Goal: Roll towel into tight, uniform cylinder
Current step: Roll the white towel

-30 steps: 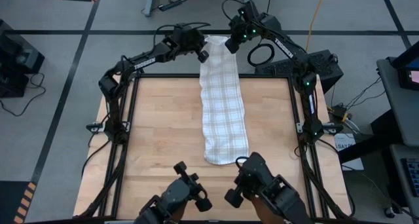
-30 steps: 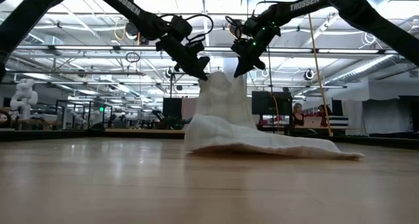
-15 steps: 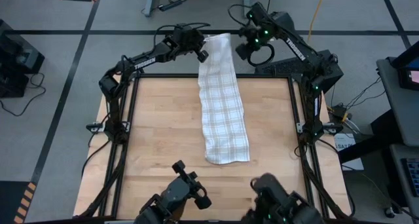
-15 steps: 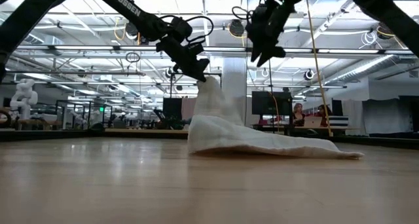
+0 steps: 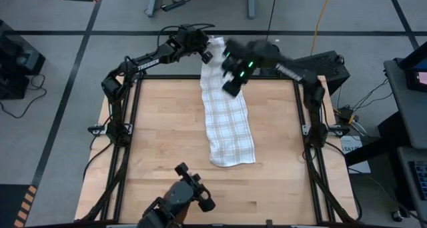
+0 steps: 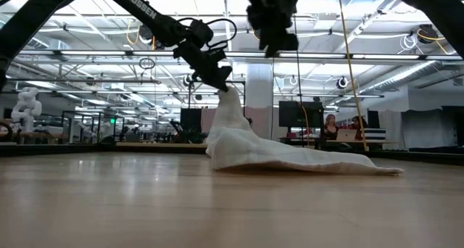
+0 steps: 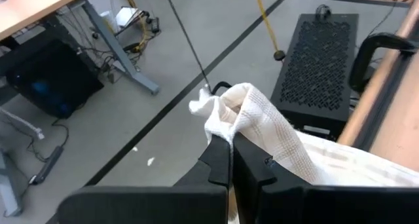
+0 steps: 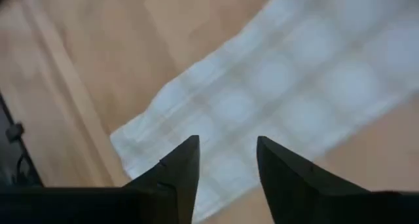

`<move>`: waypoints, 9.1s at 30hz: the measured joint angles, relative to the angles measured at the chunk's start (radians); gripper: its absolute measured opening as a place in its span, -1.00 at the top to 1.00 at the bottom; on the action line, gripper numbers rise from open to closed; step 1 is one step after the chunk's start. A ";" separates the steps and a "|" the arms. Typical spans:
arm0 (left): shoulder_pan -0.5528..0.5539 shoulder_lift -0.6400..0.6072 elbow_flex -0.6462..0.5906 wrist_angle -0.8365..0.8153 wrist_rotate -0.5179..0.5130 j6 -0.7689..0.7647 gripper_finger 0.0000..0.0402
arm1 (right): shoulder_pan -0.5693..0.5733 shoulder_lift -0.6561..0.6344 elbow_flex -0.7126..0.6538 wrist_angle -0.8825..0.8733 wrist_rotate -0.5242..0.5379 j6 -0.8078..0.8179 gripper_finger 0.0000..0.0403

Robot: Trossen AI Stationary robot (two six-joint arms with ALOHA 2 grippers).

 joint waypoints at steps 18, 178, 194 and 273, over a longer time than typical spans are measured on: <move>-0.001 0.000 0.000 -0.016 -0.038 -0.005 0.18 | 0.332 -0.296 -0.946 0.747 0.126 0.355 0.93; -0.967 -0.286 -0.637 0.070 0.029 -1.653 0.99 | 0.517 -1.051 -1.520 0.820 0.333 1.200 0.63; -0.927 -0.440 -0.636 -0.205 0.071 -1.571 1.00 | 0.678 -0.585 -1.520 1.170 0.377 1.187 0.63; -0.942 -0.438 -0.636 -0.207 -0.021 -1.523 0.83 | 0.886 -0.668 -1.520 1.197 0.261 1.185 0.30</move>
